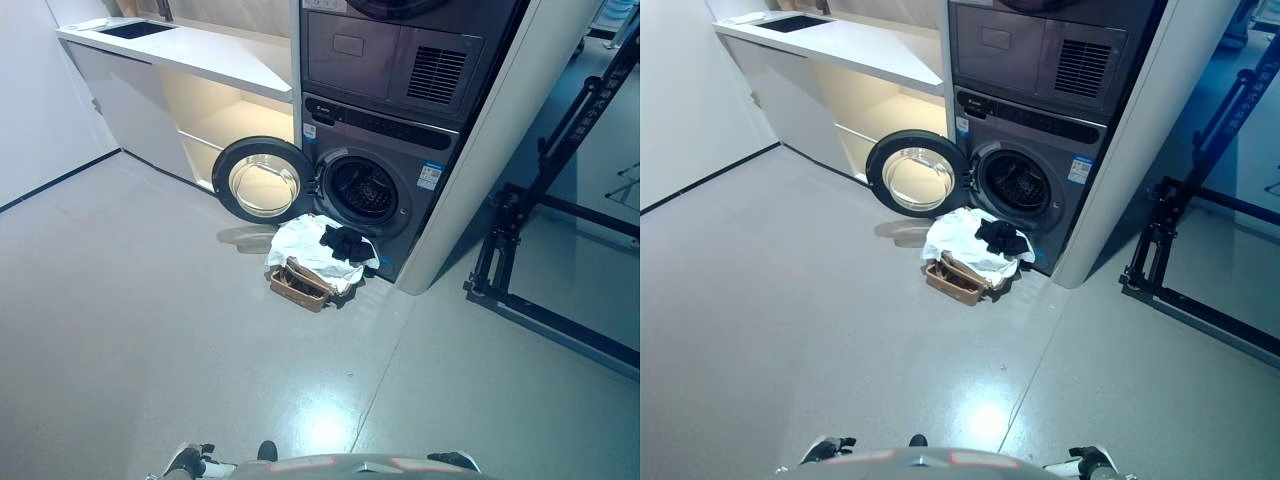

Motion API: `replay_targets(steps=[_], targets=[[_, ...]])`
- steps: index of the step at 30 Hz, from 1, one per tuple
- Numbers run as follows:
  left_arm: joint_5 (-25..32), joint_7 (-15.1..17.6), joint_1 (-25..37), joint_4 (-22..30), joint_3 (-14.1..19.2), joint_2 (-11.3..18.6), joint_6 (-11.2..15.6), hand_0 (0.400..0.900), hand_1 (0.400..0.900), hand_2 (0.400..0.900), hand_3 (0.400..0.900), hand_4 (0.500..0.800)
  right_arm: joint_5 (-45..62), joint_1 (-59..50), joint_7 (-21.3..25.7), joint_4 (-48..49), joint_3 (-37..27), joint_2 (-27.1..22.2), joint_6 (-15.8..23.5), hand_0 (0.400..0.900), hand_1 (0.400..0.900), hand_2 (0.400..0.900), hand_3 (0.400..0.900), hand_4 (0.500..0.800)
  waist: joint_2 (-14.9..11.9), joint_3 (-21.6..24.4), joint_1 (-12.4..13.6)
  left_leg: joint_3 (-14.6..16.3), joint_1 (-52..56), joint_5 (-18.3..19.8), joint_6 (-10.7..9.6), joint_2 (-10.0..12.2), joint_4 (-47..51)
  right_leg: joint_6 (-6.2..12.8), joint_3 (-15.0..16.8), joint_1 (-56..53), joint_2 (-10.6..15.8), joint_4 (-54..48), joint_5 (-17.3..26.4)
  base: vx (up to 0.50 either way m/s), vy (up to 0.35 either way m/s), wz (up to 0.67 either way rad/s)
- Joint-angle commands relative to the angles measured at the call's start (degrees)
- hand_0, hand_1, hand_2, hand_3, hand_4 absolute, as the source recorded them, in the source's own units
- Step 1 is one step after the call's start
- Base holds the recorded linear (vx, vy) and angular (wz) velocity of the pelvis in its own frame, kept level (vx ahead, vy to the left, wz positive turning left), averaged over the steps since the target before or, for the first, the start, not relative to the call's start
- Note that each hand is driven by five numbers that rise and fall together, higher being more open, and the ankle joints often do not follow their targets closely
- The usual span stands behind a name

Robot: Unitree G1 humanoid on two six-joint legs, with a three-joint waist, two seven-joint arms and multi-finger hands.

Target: Put the clothes in the basket into the washing machine.

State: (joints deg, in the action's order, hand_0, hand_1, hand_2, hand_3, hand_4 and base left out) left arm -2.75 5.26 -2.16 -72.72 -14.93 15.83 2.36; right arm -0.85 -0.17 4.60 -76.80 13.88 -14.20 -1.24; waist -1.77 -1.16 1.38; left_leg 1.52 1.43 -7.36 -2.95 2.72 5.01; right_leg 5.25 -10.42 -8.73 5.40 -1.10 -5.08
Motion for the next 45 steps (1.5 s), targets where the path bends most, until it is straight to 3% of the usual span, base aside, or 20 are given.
replay_targets(steps=[1,18,27,31,34,36,38,41,43,45], targets=[[-0.46,0.56,3.83,-1.56,0.21,-0.33,0.75,0.9,0.9,0.9,0.9,0.8,-0.27,-2.2,1.32,-0.7,0.18,-1.36,0.72,0.9,0.9,0.9,0.9,0.8,0.46,-0.42,0.88,-1.19,1.2,4.46,0.47,-2.27,-0.01,2.34,0.64,2.03,0.44,3.39,5.64,0.0,0.0,0.0],[-0.17,0.2,3.2,-2.6,0.61,-1.09,0.36,0.9,0.9,0.9,0.9,0.8,-0.66,-1.54,1.08,-0.36,0.7,-1.12,0.88,0.9,0.9,0.9,0.9,0.8,0.45,-0.23,0.65,-0.89,1.34,4.75,0.56,-2.43,-0.01,2.48,0.71,1.96,0.63,3.1,5.73,0.0,0.0,0.0],[1.16,-0.06,3.16,-2.42,1.78,-0.95,0.02,0.9,0.9,0.9,0.9,0.8,-1.55,-2.2,0.99,-0.41,0.58,-1.5,0.21,0.9,0.9,0.9,0.9,0.8,0.57,-1.05,1.09,-0.96,1.39,5.35,2.24,-3.58,-0.01,3.21,2.43,3.92,1.38,5.8,5.86,0.01,0.044,-0.07],[1.37,-0.06,3.82,-2.31,2.01,-0.53,0.0,0.9,0.9,0.9,0.9,0.8,-2.18,-3.12,1.02,-0.18,0.66,-1.93,0.09,0.9,0.9,0.9,0.9,0.8,0.86,-2.24,1.28,-1.51,1.4,5.6,4.14,-5.1,-0.41,3.52,3.84,7.74,2.77,15.11,7.06,0.02,0.116,-0.02],[1.44,0.09,4.3,-1.85,1.74,-0.03,-0.02,0.9,0.9,0.9,0.9,0.8,-2.86,-3.63,1.77,-0.17,0.39,-3.03,0.02,0.9,0.9,0.9,0.9,0.8,1.26,-4.14,0.84,-2.44,2.05,5.84,5.55,-6.5,-1.25,3.54,5.47,13.37,4.23,27.15,16.38,0.04,0.166,0.22],[1.55,0.19,4.81,-1.37,1.41,0.55,-0.06,0.9,0.9,0.9,0.9,0.8,-3.5,-4.04,2.23,-0.29,0.66,-3.85,0.02,0.9,0.9,0.9,0.9,0.8,2.67,-6.08,-0.02,-3.96,2.86,5.5,6.35,-6.45,-1.06,3.04,6.99,17.54,3.96,35.06,20.15,0.04,0.181,0.42],[1.2,0.1,5.31,-1.6,0.87,1.0,-0.1,0.9,0.9,0.9,0.9,0.8,-3.16,-4.9,2.65,-0.38,0.42,-4.74,0.11,0.9,0.9,0.9,0.9,0.8,4.09,-7.3,-0.95,-5.42,3.73,5.71,6.31,-5.88,-0.63,2.2,7.38,23.36,2.19,39.61,17.09,0.08,0.123,0.41],[1.04,0.37,6.32,-1.6,0.56,1.12,0.17,0.9,0.9,0.9,0.9,0.8,-2.8,-5.27,2.87,-0.49,0.41,-5.18,0.24,0.9,0.9,0.9,0.9,0.8,3.65,-7.72,-2.32,-7.47,5.78,7.11,5.86,-6.86,-0.11,1.74,5.45,26.58,1.84,30.08,15.35,0.25,-0.006,0.55],[0.92,0.4,6.82,-1.71,0.43,1.0,0.27,0.9,0.9,0.9,0.9,0.8,-2.65,-5.65,2.8,-0.18,0.56,-5.06,0.16,0.9,0.9,0.9,0.9,0.8,2.54,-8.11,-3.36,-8.98,7.3,8.72,5.5,-7.79,-0.01,2.59,4.5,27.78,1.72,20.68,17.36,0.31,-0.1,0.53],[0.92,0.45,7.11,-1.94,0.52,0.83,0.31,0.9,0.9,0.9,0.9,0.8,-2.64,-5.7,2.89,0.4,0.68,-4.99,0.22,0.9,0.9,0.9,0.9,0.8,1.92,-7.97,-4.93,-10.84,9.76,10.88,4.95,-8.07,-0.01,3.36,4.13,28.94,-0.04,12.3,18.95,0.38,-0.108,0.61]])
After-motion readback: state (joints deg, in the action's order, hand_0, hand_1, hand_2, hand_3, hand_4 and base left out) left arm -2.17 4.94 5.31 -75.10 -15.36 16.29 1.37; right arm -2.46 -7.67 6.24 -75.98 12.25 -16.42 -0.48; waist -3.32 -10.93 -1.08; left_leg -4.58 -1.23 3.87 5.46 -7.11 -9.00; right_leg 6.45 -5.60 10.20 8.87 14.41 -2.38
